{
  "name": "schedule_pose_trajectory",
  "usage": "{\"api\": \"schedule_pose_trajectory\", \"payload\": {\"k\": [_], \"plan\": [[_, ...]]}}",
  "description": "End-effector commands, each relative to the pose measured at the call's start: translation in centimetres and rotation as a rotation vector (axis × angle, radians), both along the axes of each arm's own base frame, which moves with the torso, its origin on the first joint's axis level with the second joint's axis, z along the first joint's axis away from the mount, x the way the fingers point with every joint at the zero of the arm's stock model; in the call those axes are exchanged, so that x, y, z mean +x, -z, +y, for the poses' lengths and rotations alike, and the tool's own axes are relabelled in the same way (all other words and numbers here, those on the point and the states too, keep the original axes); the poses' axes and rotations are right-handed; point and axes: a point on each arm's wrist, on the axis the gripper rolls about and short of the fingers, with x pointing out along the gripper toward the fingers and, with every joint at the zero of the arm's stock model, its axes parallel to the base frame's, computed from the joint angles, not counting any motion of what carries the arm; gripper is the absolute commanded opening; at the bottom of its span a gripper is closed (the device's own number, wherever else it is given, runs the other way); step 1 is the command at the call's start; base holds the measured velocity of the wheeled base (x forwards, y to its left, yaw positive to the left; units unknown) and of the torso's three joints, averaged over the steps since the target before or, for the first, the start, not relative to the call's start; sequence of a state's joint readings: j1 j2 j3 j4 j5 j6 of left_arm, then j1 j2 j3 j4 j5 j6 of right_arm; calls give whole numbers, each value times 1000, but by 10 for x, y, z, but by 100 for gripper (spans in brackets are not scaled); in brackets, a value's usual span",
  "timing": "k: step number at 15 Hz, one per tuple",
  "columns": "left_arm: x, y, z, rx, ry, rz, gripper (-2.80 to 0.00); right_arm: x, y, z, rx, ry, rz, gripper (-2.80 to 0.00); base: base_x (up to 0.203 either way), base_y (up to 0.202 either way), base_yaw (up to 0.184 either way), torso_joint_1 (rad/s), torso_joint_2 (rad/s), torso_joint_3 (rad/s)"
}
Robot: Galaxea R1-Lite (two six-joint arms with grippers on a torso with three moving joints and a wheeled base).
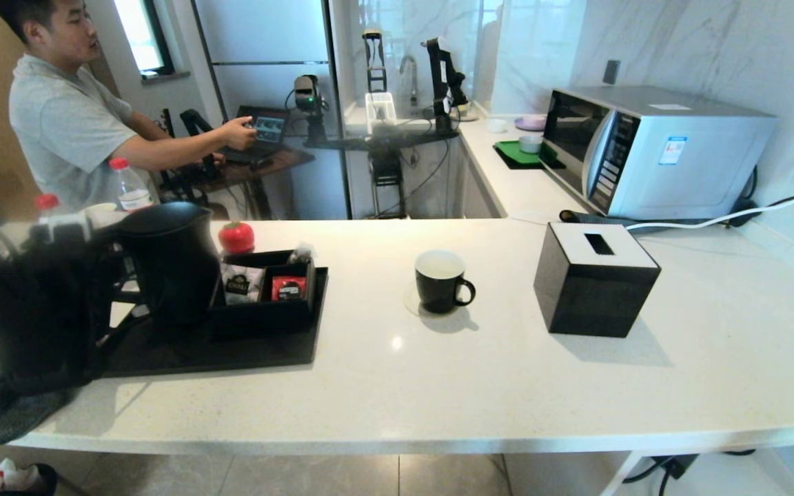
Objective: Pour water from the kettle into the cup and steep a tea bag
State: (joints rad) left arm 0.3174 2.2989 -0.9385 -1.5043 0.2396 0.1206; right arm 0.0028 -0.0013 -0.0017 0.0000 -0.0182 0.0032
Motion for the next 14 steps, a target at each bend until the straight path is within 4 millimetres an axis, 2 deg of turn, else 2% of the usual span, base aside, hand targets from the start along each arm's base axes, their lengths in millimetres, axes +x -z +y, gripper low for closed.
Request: {"api": "schedule_pose_trajectory", "payload": {"k": [1,14], "plan": [[-1,2,1,0,-4,1,-280,0,0,0,0,0,1,-280,0,0,0,0,0,0],[-9,3,-2,-32,-22,4,-280,0,0,0,0,0,1,-280,0,0,0,0,0,0]]}}
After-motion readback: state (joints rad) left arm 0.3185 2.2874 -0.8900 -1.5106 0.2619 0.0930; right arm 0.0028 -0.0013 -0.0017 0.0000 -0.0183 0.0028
